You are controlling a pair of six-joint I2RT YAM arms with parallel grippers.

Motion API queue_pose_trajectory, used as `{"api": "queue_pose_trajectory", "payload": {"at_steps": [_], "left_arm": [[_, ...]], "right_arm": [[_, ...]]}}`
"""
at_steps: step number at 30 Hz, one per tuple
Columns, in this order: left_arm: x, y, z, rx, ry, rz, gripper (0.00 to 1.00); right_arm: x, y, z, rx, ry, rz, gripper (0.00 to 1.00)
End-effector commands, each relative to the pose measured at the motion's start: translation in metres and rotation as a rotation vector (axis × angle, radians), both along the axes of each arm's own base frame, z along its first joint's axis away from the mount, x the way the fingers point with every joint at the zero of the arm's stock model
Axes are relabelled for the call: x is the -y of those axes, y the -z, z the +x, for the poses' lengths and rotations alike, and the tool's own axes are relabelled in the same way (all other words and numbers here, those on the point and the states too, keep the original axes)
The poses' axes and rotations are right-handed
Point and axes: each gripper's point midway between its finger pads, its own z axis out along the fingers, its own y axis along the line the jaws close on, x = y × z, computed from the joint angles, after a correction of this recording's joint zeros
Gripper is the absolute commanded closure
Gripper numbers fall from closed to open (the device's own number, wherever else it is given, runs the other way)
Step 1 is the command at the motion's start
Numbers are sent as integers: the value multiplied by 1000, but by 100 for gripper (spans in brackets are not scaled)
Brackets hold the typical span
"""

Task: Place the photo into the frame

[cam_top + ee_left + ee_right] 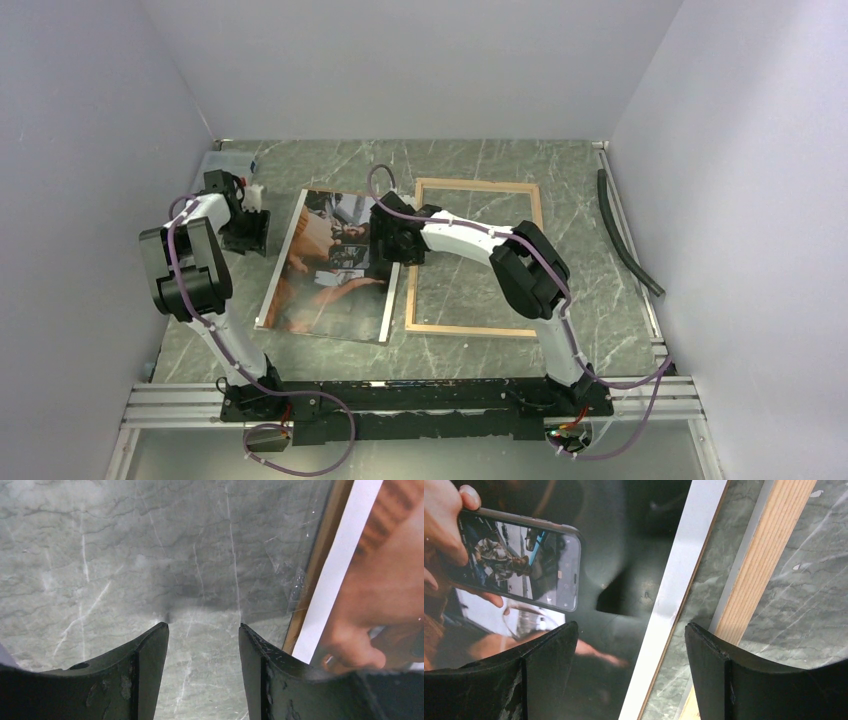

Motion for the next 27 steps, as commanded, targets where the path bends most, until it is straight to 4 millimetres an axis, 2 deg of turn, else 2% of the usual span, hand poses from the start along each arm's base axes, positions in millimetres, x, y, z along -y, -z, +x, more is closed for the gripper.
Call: {"api": "queue_pose_trajectory", "payload": {"at_steps": [1, 7, 16, 22, 27], "left_arm": [[3, 7, 8, 4, -12, -25, 41], [15, 16, 5, -22, 0, -64, 40], [40, 23, 3, -39, 40, -93, 41], [51, 28, 0, -54, 59, -94, 43], [57, 30, -4, -64, 70, -106, 45]], "right_arm": [[11, 11, 11, 1, 53, -65, 17], [-5, 11, 18, -21, 71, 57, 16], [-36, -23, 32, 15, 30, 209, 16], [-42, -29, 32, 8, 25, 241, 16], [-48, -41, 31, 19, 11, 286, 16]]}}
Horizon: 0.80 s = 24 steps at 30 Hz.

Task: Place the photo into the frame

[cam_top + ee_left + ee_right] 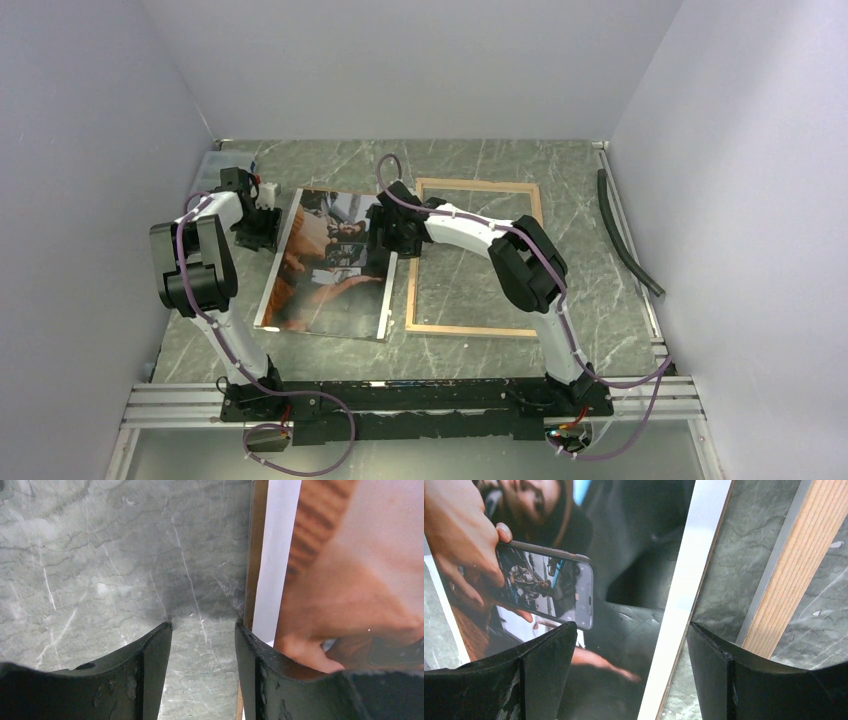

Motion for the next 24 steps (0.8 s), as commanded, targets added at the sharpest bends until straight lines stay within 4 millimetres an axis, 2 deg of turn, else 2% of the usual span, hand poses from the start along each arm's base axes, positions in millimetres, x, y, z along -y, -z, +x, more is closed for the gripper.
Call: {"api": "queue_pose_trajectory", "payload": {"at_steps": [1, 6, 10, 18, 24], "left_arm": [[29, 20, -16, -64, 25, -89, 45], [30, 22, -20, -69, 28, -86, 46], [33, 24, -23, -72, 33, -96, 49], [35, 27, -28, -77, 33, -100, 49], [35, 26, -29, -79, 35, -96, 49]], "right_arm": [[-33, -43, 8, 65, -33, 173, 17], [-45, -67, 4, 77, -76, 256, 17], [-48, -81, 2, 82, -92, 289, 17], [-58, -113, -8, 116, -150, 409, 18], [-62, -121, -16, 135, -185, 477, 18]]}}
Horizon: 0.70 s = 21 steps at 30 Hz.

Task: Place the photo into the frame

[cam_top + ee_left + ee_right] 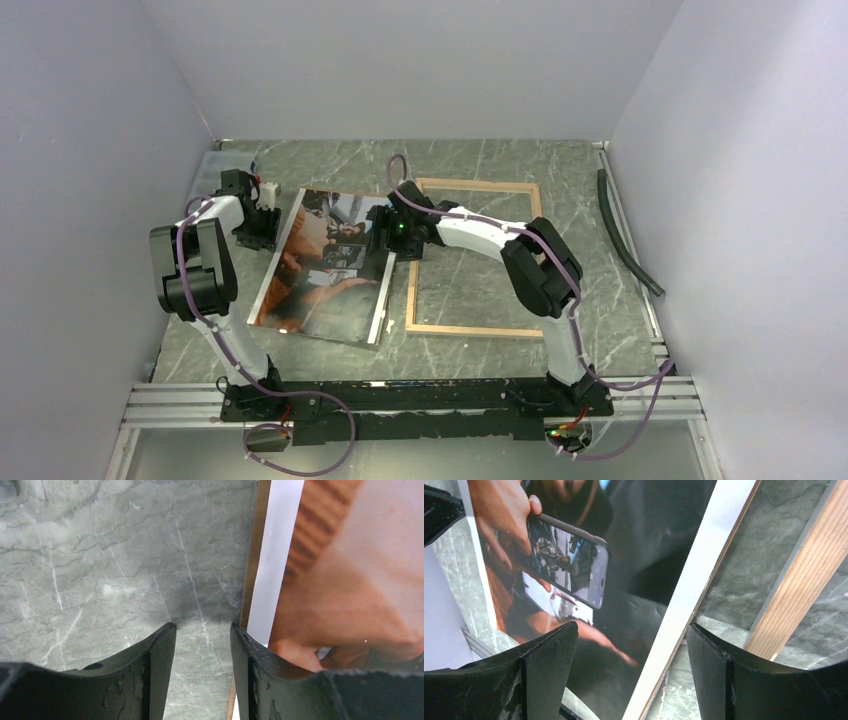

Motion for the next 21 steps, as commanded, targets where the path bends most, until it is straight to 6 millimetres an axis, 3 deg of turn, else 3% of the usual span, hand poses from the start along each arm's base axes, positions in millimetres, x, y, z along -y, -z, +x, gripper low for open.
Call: {"api": "queue_pose_trajectory", "payload": {"at_steps": [1, 3, 8, 17, 21], "left_arm": [[34, 26, -30, -119, 33, -111, 49], [35, 25, -31, -117, 34, -114, 49], [36, 25, -33, -120, 36, -117, 50], [36, 27, -33, -119, 36, -115, 50], [37, 26, -33, -117, 39, -115, 50]], "right_arm": [[-58, -101, 1, 158, -105, 351, 18], [-58, -101, 0, 159, -108, 354, 19], [-60, -127, 1, 233, -132, 414, 19], [-42, -93, 12, 186, -75, 172, 19], [-43, -78, 12, 180, -88, 85, 19]]}}
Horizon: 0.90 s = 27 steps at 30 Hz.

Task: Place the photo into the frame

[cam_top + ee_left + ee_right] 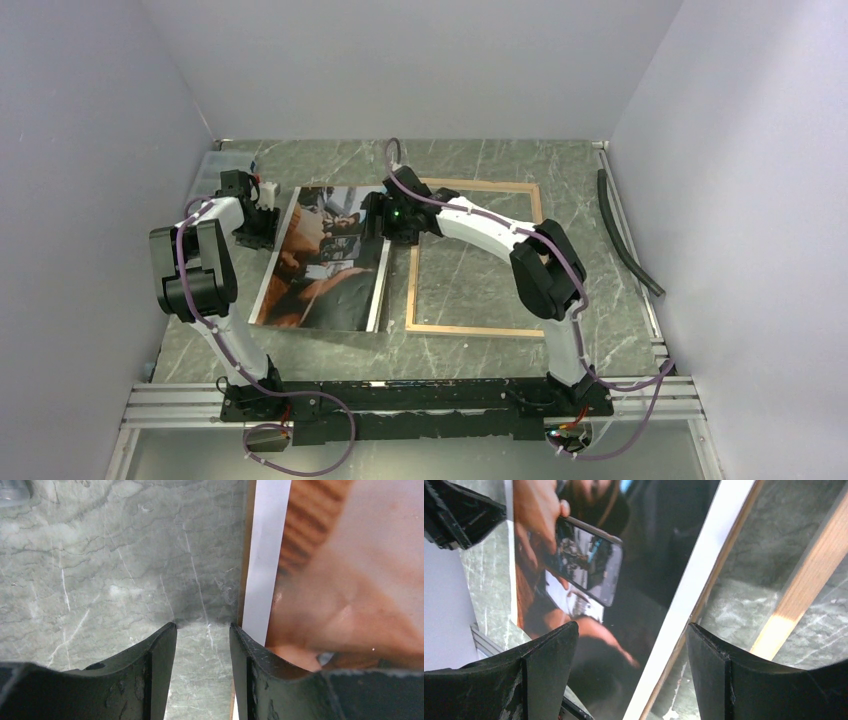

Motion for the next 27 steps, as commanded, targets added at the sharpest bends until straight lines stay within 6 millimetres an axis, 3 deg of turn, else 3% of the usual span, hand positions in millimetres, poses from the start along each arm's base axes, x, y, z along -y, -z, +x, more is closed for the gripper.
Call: {"api": "queue_pose_trajectory", "payload": {"at_steps": [1, 8, 13, 15, 21, 27], "left_arm": [[40, 27, -35, -139, 45, -135, 50], [41, 28, -36, -140, 45, -138, 51], [41, 29, -36, -140, 46, -137, 51], [40, 29, -37, -139, 47, -135, 51], [42, 29, -37, -140, 46, -145, 52], [43, 28, -37, -138, 49, -149, 53]], "right_arm": [[-38, -35, 3, 107, -68, 50, 19], [-41, -12, 1, 121, -101, -108, 18], [-46, -9, -5, 115, -115, -74, 18], [-55, -21, -8, 130, -143, -7, 18], [-76, -83, -26, 191, -248, 285, 17], [-73, -142, -42, 219, -298, 723, 17]]}}
